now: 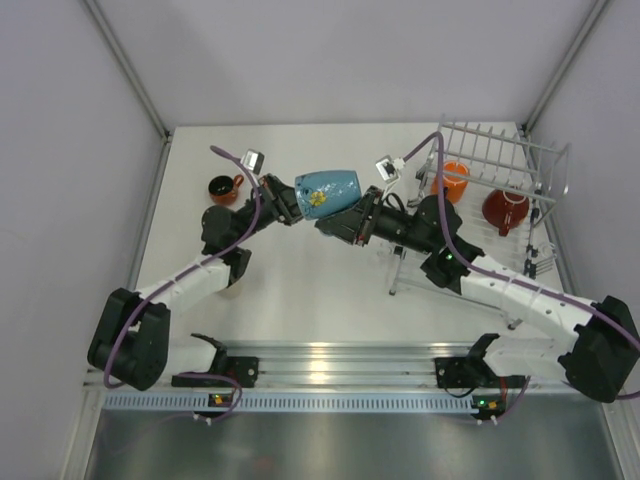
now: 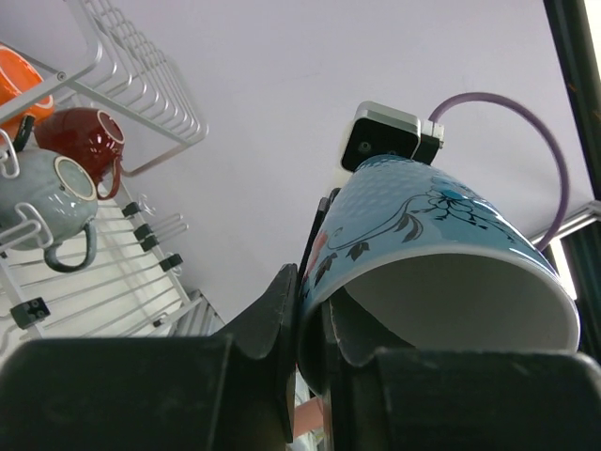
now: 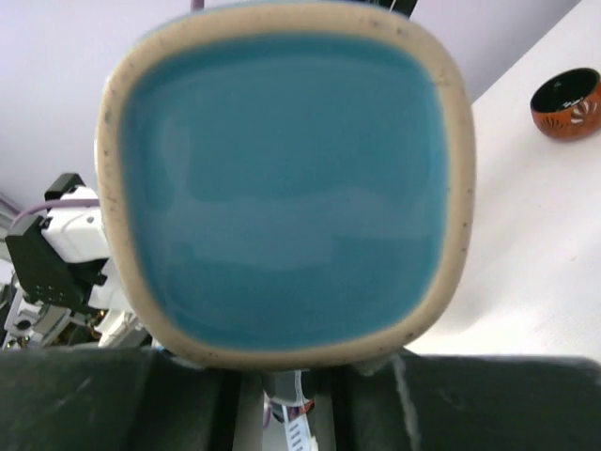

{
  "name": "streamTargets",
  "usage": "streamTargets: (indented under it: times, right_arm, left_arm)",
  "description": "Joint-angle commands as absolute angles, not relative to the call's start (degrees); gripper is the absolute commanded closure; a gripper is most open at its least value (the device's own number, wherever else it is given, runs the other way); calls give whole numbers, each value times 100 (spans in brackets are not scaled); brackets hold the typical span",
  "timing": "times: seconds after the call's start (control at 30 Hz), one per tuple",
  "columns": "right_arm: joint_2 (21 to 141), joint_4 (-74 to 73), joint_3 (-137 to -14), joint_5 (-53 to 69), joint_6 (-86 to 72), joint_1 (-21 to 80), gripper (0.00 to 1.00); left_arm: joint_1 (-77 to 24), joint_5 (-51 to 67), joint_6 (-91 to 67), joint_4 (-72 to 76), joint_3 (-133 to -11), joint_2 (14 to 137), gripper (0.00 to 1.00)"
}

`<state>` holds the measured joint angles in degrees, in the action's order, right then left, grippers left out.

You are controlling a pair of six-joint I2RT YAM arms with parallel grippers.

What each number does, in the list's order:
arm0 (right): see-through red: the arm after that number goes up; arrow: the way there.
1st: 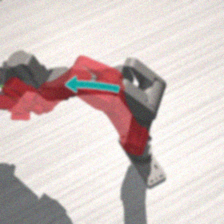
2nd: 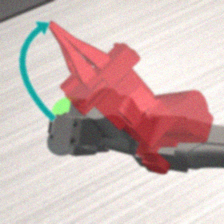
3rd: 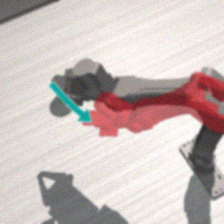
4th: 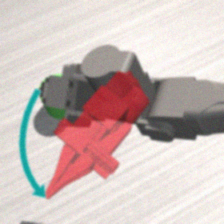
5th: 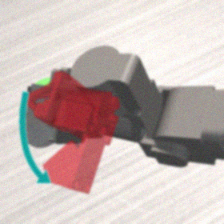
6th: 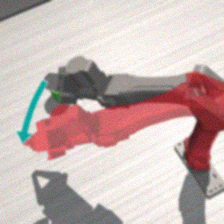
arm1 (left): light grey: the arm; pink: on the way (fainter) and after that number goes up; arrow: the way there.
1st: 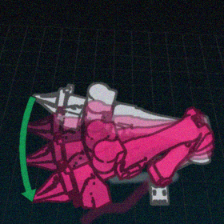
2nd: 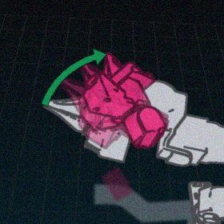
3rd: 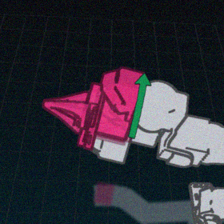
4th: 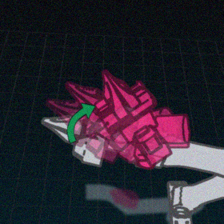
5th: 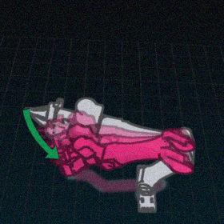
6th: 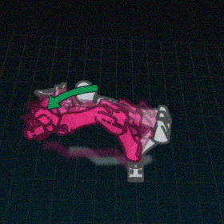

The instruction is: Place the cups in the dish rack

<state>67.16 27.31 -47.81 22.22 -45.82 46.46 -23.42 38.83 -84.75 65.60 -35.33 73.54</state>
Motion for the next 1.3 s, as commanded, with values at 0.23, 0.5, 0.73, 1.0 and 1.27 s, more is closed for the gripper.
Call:
streamTargets:
  times: [0.23, 0.5, 0.73, 1.0, 1.27]
  right_arm:
    - [6320, 3410, -4650, 1846, -4685, 4711, 100]
    - [5986, 3015, -4474, 1530, -4457, 4702, 100]
    - [5275, 2365, -4140, 1011, -4228, 4395, 100]
    - [4335, 1249, -3797, 800, -3850, 3807, 100]
    - [3867, -1173, -3972, -473, -3534, 2858, 100]
  left_arm:
    - [-2531, 3779, -8306, 7339, -3410, 7199, 71]
    - [-2531, 3718, -8279, 7339, -3314, 7163, 36]
    - [-2531, 3437, -7753, 5944, -3340, 6891, 6]
    - [-2514, 2655, -6516, 3757, -3733, 6364, 2]
    - [-2426, 1987, -6116, 1539, -4228, 6127, 2]
